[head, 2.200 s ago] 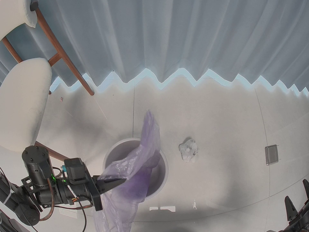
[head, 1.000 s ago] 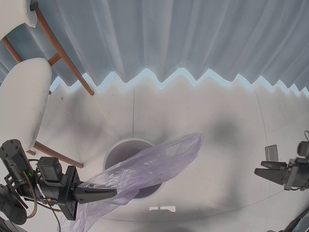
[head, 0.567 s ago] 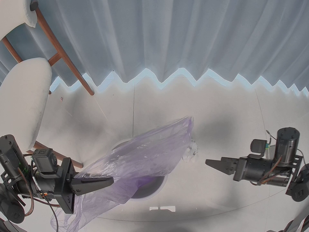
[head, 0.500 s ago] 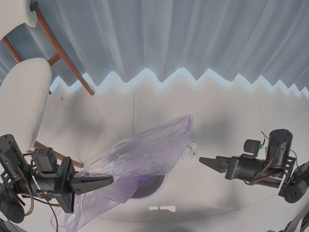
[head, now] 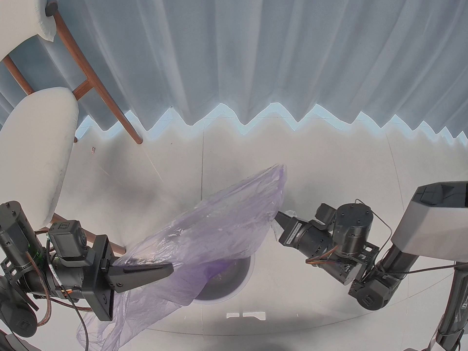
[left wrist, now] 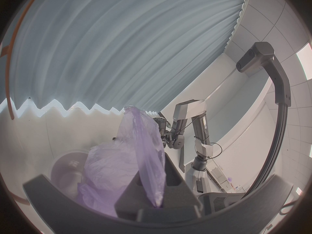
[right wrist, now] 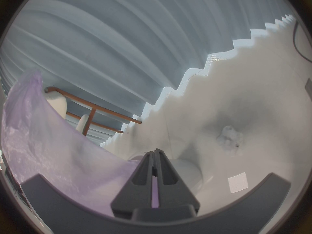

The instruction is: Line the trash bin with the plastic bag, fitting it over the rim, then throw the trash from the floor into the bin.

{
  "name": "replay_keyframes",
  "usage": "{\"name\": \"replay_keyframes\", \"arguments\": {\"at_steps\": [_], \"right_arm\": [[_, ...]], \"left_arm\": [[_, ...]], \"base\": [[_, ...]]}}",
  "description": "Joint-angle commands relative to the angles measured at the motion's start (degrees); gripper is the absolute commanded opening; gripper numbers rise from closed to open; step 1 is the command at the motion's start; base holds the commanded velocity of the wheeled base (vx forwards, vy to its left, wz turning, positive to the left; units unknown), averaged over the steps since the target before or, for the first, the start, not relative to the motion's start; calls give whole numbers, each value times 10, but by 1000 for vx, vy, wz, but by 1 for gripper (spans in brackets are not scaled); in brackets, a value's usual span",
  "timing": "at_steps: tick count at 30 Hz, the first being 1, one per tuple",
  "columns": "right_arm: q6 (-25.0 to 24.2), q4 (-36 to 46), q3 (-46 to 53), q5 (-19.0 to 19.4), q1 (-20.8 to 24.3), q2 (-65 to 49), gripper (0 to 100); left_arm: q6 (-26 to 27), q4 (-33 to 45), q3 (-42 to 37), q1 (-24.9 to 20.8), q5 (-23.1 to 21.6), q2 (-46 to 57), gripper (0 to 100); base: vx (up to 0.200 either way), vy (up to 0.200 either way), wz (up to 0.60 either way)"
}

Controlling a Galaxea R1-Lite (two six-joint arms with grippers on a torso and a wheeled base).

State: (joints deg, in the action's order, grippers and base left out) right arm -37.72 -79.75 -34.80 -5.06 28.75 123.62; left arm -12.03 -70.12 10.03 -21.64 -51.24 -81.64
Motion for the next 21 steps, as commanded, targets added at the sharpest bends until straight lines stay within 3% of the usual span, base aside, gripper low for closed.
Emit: {"name": "replay_keyframes", "arguments": {"at_steps": [1,10,13,17,21], "right_arm": [[-21,-3,-38,-4,24,36,0],[-46,-45,-18,-3,90,45,0],[-47,-98,3,31,148,74,0],[-42,-99,-9,54,194,97,0],[-40,-94,-27,68,216,116,0]], "left_arm": [[0,0,-1,-5,1,-3,0],[-1,-1,1,-2,2,-12,0],[-2,-4,2,0,3,-23,0],[-2,-5,3,0,8,-32,0],[-3,-5,9,2,9,-38,0]], "base": [[0,0,0],[0,0,0],[0,0,0],[0,0,0],[0,0,0]]}}
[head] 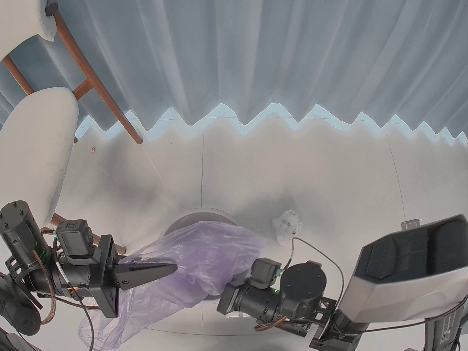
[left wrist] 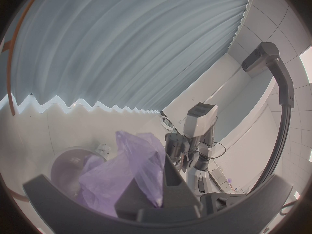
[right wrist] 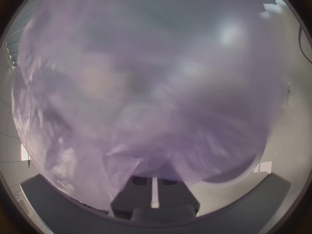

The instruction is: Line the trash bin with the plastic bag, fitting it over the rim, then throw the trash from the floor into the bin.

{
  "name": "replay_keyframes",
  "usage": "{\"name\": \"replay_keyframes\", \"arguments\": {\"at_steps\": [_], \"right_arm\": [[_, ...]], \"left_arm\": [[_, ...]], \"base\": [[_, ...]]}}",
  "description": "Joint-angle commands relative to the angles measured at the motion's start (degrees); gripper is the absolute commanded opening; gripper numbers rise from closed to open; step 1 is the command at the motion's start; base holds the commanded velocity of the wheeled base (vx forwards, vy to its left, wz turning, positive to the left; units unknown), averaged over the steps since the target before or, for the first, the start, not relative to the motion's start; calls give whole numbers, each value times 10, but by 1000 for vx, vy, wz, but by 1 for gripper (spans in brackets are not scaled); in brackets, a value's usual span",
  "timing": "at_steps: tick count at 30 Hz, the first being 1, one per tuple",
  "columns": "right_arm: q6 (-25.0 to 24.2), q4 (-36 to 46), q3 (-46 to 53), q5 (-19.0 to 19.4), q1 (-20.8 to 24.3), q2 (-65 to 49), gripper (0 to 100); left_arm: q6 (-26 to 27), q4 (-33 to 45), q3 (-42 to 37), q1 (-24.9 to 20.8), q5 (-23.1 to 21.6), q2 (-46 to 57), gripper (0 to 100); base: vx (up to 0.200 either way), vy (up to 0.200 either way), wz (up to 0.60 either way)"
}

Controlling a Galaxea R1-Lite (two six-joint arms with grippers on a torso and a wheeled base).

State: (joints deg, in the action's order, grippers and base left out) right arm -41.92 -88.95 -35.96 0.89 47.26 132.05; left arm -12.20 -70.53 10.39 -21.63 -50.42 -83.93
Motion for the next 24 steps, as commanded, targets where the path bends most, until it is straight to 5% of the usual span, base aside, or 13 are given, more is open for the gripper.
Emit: {"name": "replay_keyframes", "arguments": {"at_steps": [1,5,8,12,19,24], "right_arm": [[2,4,-22,10,34,37,0],[8,47,-51,3,26,58,0],[24,76,-60,-35,-39,51,0],[36,91,28,-70,-65,-21,0],[55,106,175,-36,-8,-126,0],[72,106,201,-12,86,-119,0]], "left_arm": [[-1,0,6,2,1,-19,0],[-1,-1,11,3,1,-40,0],[-2,-1,12,-1,1,-54,0],[-20,-1,15,2,1,-57,0],[-62,-1,40,18,15,-58,0],[-108,-1,57,11,51,-59,0]], "base": [[0,0,0],[0,0,0],[0,0,0],[0,0,0],[0,0,0],[0,0,0]]}}
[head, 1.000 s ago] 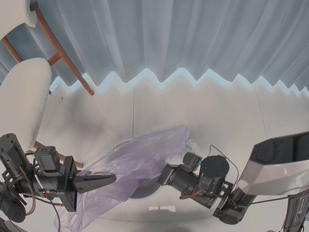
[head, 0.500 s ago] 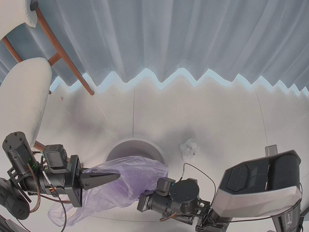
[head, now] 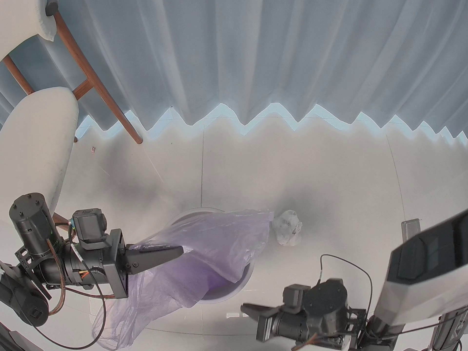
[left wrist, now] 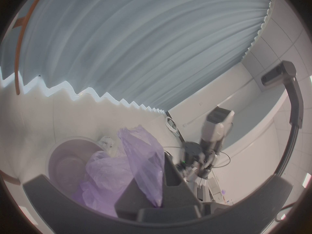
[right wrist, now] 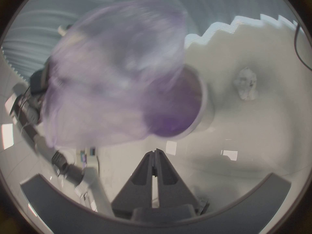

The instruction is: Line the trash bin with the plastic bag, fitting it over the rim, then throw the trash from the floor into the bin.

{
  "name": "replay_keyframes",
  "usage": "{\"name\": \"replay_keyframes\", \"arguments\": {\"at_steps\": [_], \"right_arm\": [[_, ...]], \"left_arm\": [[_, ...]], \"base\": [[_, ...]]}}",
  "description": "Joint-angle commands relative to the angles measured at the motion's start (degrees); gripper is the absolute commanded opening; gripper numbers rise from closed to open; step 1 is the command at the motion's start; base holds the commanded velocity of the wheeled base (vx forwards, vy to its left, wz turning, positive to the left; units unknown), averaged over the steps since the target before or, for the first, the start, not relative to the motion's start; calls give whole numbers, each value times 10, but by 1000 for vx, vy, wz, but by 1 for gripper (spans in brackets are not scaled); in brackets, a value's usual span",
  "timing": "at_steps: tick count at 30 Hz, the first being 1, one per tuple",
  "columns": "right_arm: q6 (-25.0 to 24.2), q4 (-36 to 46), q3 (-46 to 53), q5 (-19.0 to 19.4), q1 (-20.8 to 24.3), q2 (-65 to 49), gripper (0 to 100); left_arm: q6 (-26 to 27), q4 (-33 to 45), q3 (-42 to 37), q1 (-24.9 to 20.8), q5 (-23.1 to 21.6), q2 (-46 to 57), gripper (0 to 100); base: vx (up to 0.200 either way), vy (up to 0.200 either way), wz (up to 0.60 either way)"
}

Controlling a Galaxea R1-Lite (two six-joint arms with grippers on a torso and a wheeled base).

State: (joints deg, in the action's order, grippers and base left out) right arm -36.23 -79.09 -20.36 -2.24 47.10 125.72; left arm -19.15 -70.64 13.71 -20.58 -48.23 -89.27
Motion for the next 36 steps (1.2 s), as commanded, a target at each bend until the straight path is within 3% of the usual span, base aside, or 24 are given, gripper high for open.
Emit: {"name": "replay_keyframes", "arguments": {"at_steps": [1,8,13,19,23,28,36], "right_arm": [[17,6,35,23,101,-40,0],[56,-79,-98,-1,115,128,0],[55,-63,-160,4,141,162,0],[54,-62,-250,4,142,189,0],[54,-59,-285,26,139,205,0],[54,-58,-332,23,115,214,0],[56,-53,-380,-5,24,199,0]], "left_arm": [[-45,0,27,0,38,-8,0],[-98,-12,52,-2,78,-29,0],[-120,-38,56,-17,107,-30,0],[-120,-42,54,-32,110,-41,0],[-120,-42,51,-38,111,-42,0],[-118,-42,49,-37,111,-42,0],[-107,-56,24,-38,110,-38,0]], "base": [[0,0,0],[0,0,0],[0,0,0],[0,0,0],[0,0,0],[0,0,0],[0,0,0]]}}
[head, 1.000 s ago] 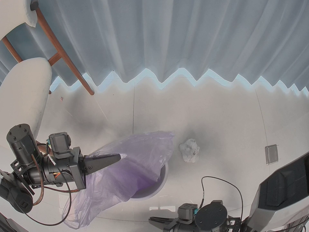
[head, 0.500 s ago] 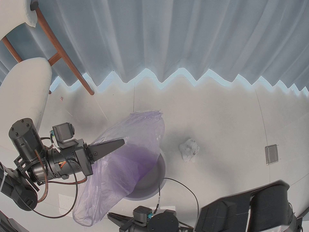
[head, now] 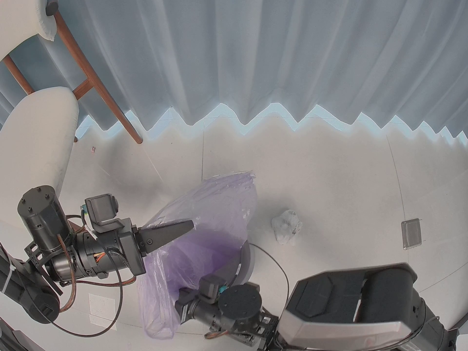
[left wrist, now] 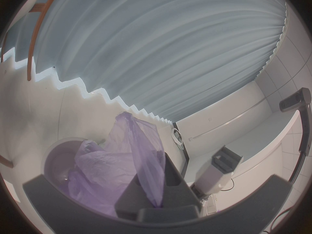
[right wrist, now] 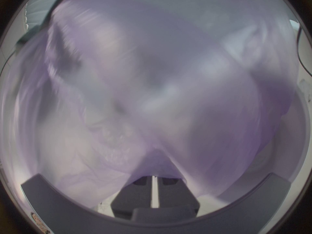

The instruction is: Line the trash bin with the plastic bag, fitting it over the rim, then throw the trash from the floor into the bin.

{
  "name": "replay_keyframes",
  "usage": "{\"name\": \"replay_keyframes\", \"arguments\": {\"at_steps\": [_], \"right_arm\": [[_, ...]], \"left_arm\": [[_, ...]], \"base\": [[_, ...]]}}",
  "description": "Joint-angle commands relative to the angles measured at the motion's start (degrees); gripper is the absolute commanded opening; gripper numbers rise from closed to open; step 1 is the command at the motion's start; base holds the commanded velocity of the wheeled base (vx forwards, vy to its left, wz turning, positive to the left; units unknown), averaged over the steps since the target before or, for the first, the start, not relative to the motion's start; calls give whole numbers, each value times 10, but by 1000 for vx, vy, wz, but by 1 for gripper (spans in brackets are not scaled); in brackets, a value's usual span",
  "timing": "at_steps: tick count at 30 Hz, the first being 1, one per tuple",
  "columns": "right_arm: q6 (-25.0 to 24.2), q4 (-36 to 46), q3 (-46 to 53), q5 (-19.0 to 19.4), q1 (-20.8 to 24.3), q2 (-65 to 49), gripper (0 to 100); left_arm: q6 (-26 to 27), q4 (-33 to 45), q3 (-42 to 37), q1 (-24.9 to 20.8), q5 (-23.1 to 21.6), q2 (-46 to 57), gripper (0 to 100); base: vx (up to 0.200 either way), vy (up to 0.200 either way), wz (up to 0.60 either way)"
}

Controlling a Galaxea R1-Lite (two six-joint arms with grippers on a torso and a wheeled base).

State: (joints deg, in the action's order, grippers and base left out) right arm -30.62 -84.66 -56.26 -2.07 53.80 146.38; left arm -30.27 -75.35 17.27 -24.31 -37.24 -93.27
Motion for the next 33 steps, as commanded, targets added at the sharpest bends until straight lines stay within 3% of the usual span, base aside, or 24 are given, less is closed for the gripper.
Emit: {"name": "replay_keyframes", "arguments": {"at_steps": [1,6,11,15,18,20,22,23,28,33], "right_arm": [[0,14,-22,-14,-64,-12,0],[-4,32,-18,-28,-86,-14,0],[-16,28,50,-27,-33,-27,0],[-58,33,114,-20,14,-86,0],[-75,37,169,-2,40,-133,0],[-82,46,273,38,77,-206,0],[-80,47,324,57,87,-240,0],[-80,48,383,84,90,-292,0],[-80,65,441,95,43,-420,0],[-79,126,417,64,-31,-517,0]], "left_arm": [[5,-21,-13,1,1,-1,0],[5,-29,-16,2,1,-2,0],[14,-28,-30,1,0,-8,0],[74,-24,-35,12,1,-32,0],[105,-24,-37,24,2,-46,0],[127,-24,-41,35,2,-55,0],[131,-24,-43,35,2,-59,0],[141,-24,-50,34,2,-60,0],[217,-23,-74,33,2,-60,0],[348,-25,-134,5,2,-53,0]], "base": [[0,0,0],[0,0,0],[0,0,0],[0,0,0],[0,0,0],[0,0,0],[0,0,0],[0,0,0],[0,0,0],[0,0,0]]}}
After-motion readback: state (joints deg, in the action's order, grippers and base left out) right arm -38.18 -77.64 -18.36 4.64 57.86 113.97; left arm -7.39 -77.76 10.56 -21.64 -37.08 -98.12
